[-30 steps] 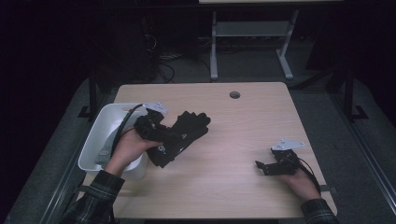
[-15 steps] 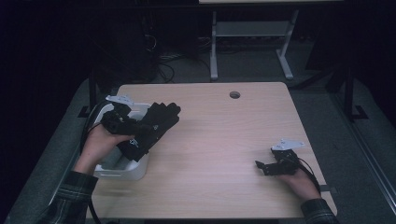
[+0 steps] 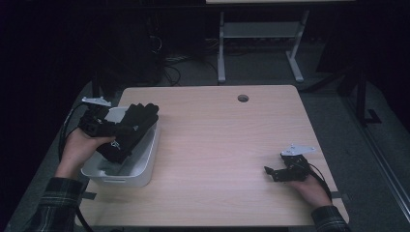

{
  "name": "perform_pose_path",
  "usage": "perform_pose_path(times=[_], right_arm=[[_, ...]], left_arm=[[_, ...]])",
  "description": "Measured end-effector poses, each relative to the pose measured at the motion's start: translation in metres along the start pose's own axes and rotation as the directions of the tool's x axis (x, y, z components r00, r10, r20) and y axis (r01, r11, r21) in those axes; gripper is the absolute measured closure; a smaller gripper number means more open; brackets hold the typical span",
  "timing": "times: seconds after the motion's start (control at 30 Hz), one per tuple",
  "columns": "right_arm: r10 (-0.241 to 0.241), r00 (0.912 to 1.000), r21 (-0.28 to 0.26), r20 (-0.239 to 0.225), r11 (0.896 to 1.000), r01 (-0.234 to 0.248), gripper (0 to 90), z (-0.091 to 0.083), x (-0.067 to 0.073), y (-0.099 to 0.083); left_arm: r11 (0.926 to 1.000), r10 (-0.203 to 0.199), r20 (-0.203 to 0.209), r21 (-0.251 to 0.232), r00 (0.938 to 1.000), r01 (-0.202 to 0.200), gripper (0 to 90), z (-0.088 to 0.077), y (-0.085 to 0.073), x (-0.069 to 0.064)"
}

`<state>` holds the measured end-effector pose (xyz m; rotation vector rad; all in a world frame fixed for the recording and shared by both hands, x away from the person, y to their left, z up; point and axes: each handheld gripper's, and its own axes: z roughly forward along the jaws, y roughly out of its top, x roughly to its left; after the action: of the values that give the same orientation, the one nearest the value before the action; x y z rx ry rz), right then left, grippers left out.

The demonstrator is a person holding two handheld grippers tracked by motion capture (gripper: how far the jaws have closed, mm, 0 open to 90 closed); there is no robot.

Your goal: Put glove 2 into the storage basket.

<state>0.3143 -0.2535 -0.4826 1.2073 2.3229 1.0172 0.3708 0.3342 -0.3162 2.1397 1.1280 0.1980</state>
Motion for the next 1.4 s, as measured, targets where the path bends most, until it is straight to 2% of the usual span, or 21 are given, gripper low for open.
perform_pose_path(times=[0.23, 0.5, 0.6, 0.67, 0.77, 0.87, 1.0, 1.17, 1.4], right_arm=[[0.000, 1.0000, 0.000, 0.000, 1.000, 0.000, 12.9, 0.000, 0.000, 0.000], [0.000, 1.0000, 0.000, 0.000, 1.000, 0.000, 12.9, 0.000, 0.000, 0.000], [0.000, 1.0000, 0.000, 0.000, 1.000, 0.000, 12.9, 0.000, 0.000, 0.000], [0.000, 1.0000, 0.000, 0.000, 1.000, 0.000, 12.9, 0.000, 0.000, 0.000], [0.000, 1.0000, 0.000, 0.000, 1.000, 0.000, 12.9, 0.000, 0.000, 0.000], [0.000, 1.0000, 0.000, 0.000, 1.000, 0.000, 12.9, 0.000, 0.000, 0.000], [0.000, 1.0000, 0.000, 0.000, 1.000, 0.000, 12.9, 0.000, 0.000, 0.000], [0.000, 1.0000, 0.000, 0.001, 1.000, 0.000, 12.9, 0.000, 0.000, 0.000], [0.000, 1.0000, 0.000, 0.000, 1.000, 0.000, 12.9, 0.000, 0.000, 0.000]], left_arm=[[0.9979, -0.057, -0.037, 0.028, 0.9977, 0.059, 69.9, 0.008, -0.015, 0.024], [0.9926, -0.111, -0.041, 0.045, 0.9930, 0.112, 68.3, 0.024, -0.032, 0.042], [0.9929, -0.105, -0.042, 0.051, 0.9935, 0.108, 60.9, 0.028, -0.036, 0.047], [0.9945, -0.088, -0.064, 0.052, 0.9941, 0.091, 46.3, 0.029, -0.036, 0.047], [0.9967, -0.068, -0.085, 0.039, 0.9941, 0.071, 28.2, 0.030, -0.035, 0.045], [0.9980, -0.054, -0.122, 0.025, 0.9911, 0.058, 20.2, 0.027, -0.033, 0.045], [0.9988, -0.047, -0.134, -0.016, 0.9898, 0.046, 17.3, 0.022, -0.028, 0.040], [0.9991, -0.011, -0.116, -0.043, 0.9931, 0.006, 17.1, 0.019, -0.021, 0.029], [0.9958, 0.044, -0.077, -0.077, 0.9961, -0.050, 17.0, 0.024, -0.007, 0.001]])
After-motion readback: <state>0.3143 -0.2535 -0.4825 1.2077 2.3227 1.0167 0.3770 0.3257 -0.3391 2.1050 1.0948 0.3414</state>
